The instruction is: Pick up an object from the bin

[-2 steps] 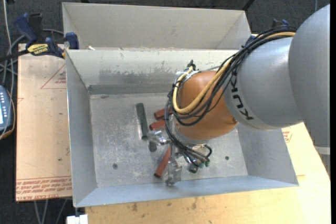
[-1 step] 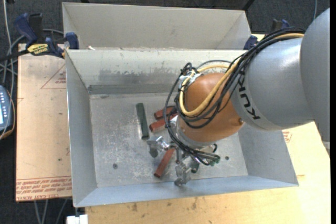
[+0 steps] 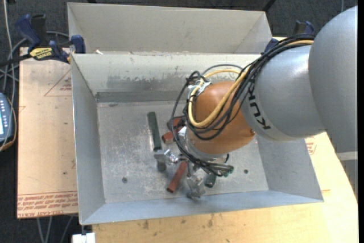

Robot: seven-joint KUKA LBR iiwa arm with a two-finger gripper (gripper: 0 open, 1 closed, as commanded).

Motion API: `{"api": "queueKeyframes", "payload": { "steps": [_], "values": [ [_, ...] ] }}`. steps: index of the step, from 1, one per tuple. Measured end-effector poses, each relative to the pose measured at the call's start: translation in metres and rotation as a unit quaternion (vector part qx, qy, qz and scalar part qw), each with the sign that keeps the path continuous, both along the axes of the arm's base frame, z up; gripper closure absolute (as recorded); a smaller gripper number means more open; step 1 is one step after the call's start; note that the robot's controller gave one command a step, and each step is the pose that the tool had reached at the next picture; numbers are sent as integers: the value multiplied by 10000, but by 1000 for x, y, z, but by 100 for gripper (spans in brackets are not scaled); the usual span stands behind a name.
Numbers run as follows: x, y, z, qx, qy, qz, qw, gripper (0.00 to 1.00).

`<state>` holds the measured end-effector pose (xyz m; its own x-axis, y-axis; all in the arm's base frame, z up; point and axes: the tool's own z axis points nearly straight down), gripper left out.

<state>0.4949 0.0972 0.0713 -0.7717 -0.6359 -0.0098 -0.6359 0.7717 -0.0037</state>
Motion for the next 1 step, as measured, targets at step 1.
{"api": "queueKeyframes", "payload": {
  "steps": [1],
  "values": [
    [2, 1, 1, 1, 14, -18, 10000, 0]
  ]
}}
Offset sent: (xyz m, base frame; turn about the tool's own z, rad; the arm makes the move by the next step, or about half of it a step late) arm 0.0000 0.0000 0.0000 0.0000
